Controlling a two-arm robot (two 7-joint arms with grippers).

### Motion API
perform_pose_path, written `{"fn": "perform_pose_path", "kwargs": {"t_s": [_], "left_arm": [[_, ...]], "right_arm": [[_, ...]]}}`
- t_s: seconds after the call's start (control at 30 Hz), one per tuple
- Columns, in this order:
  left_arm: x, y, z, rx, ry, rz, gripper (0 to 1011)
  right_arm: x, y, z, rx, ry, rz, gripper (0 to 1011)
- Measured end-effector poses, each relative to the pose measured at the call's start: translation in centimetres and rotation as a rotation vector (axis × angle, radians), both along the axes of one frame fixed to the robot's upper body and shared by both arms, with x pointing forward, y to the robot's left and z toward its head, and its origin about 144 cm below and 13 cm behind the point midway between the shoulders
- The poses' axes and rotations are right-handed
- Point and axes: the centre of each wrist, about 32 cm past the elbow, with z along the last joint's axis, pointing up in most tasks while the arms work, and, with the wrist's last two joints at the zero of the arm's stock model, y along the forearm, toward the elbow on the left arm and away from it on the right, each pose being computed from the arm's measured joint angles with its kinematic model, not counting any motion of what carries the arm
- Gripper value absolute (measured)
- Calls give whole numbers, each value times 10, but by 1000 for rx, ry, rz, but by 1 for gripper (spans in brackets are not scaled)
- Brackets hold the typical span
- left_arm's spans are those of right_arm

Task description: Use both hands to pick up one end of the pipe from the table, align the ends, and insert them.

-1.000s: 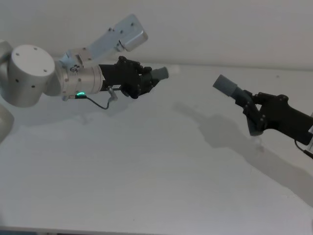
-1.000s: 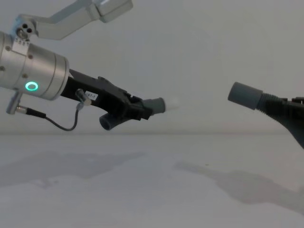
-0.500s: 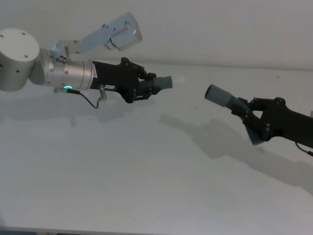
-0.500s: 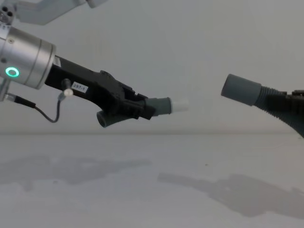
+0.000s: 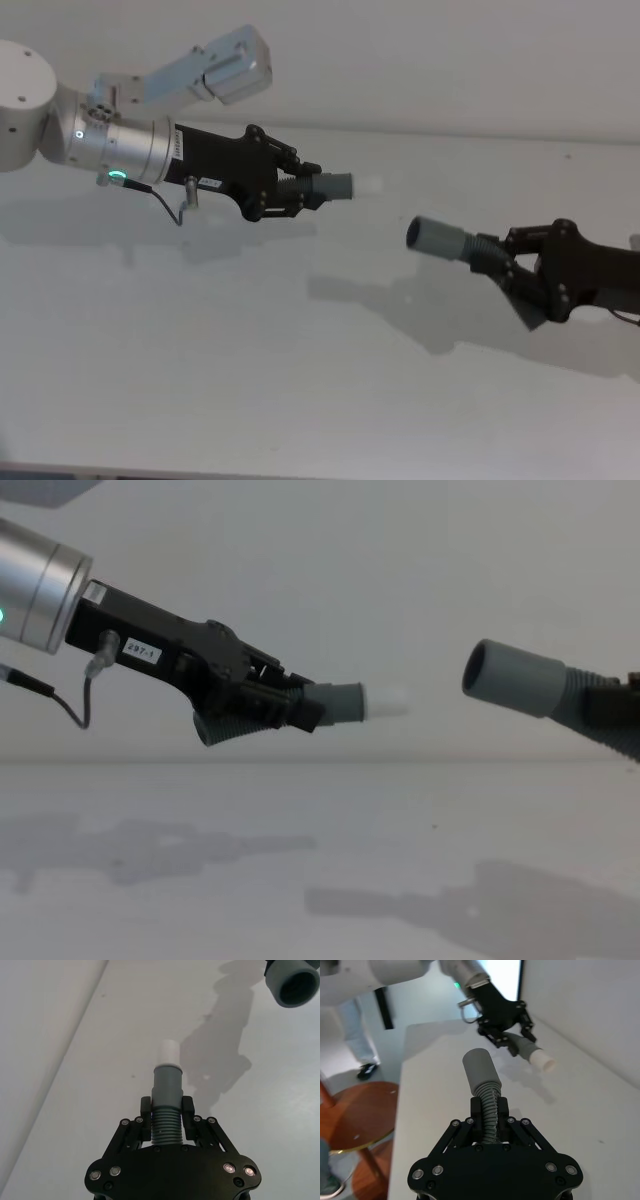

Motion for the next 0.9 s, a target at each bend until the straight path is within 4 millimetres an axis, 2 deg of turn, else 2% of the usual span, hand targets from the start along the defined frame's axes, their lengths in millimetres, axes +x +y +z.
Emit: {"fn": "perform_pose_path", "kwargs": {"t_s": [0.27,0.9], "left_arm": [[-3,1,3,2,12,-51,345],[-7,1,6,8,20,-97,345]], "right_arm": [[-1,3,6,-25,-5,88,176],[-9,11,9,-59,-16,128,176]]}}
